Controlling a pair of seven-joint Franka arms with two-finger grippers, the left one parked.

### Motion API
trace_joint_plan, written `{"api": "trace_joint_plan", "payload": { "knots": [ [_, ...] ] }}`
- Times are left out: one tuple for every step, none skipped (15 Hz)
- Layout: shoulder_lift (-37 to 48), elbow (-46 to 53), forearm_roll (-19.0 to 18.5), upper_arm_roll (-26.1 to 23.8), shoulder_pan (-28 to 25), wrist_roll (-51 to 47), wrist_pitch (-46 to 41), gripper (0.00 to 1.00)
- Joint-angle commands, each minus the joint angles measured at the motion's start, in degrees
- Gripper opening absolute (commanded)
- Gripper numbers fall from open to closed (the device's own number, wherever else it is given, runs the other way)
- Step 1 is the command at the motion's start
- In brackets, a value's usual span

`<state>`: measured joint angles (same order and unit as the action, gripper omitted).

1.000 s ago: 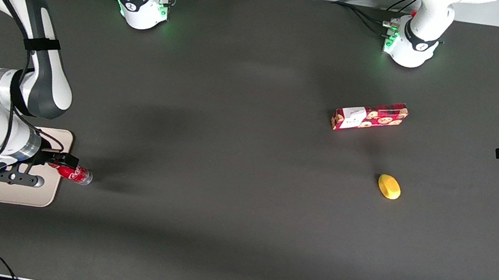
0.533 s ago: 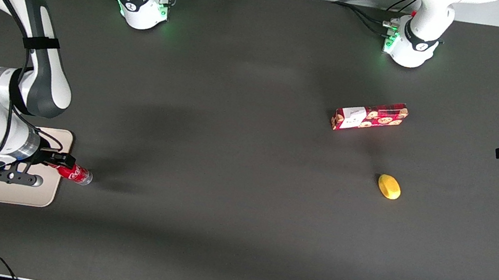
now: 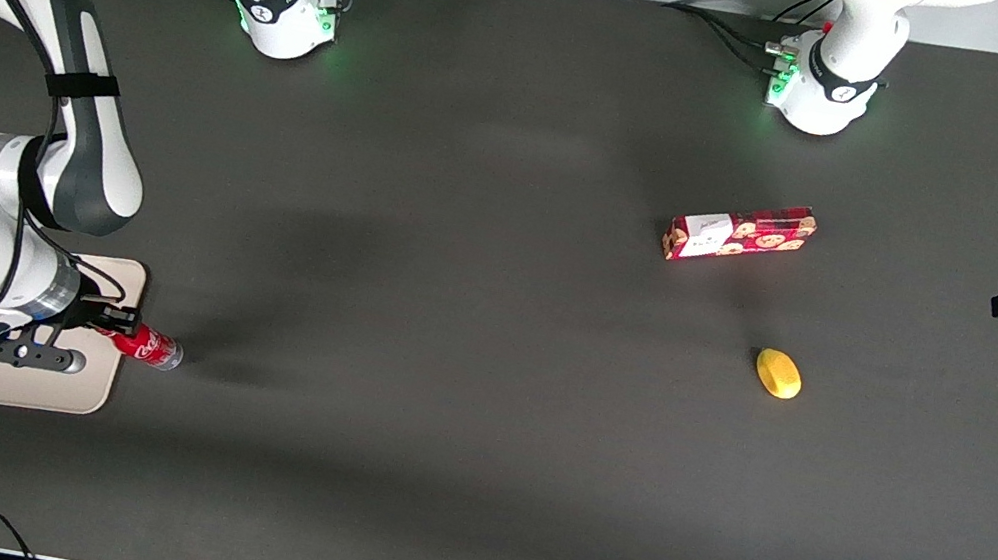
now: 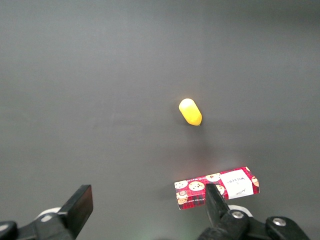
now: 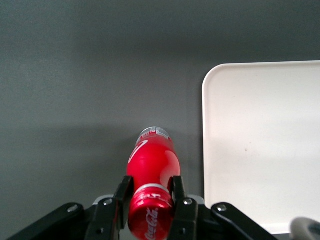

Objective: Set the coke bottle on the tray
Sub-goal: 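Close the right gripper around the bottle's cap end, then lift the bottle with the right gripper and carry it over the tray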

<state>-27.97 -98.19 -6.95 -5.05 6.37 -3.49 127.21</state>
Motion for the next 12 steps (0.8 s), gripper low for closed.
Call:
{"api": "trace_joint_plan", "payload": {
  "knots": [
    [1.4, -1.6, -0.3, 0.1, 0.0, 0.1, 0.8, 0.15],
    [1.4, -1.6, -0.3, 0.1, -0.1, 0.0, 0.7, 0.15],
    [1.4, -1.5, -0.2, 0.1, -0.2, 0.0, 0.6, 0.14],
    [1.5, -1.1, -0.1, 0.1, -0.2, -0.1, 0.5, 0.13],
    [1.5, -0.8, 0.0, 0.1, -0.3, -0.3, 0.4, 0.11],
    [1.5, -0.4, -0.1, 0.1, -0.4, -1.1, 0.3, 0.09],
    [1.5, -0.2, -0.1, 0.1, -0.6, -1.4, 0.3, 0.09],
    [1.5, -0.2, -0.1, 0.1, -0.7, -1.5, 0.3, 0.09],
    [1.4, -0.2, -0.1, 0.1, -0.6, -1.5, 0.3, 0.09],
    [1.4, -0.2, -0.1, 0.1, -0.6, -1.5, 0.3, 0.09],
    [1.4, -0.2, -0.1, 0.1, -0.6, -1.4, 0.3, 0.10],
    [1.4, -0.2, -0.1, 0.1, -0.6, -1.4, 0.3, 0.10]
  ]
}}
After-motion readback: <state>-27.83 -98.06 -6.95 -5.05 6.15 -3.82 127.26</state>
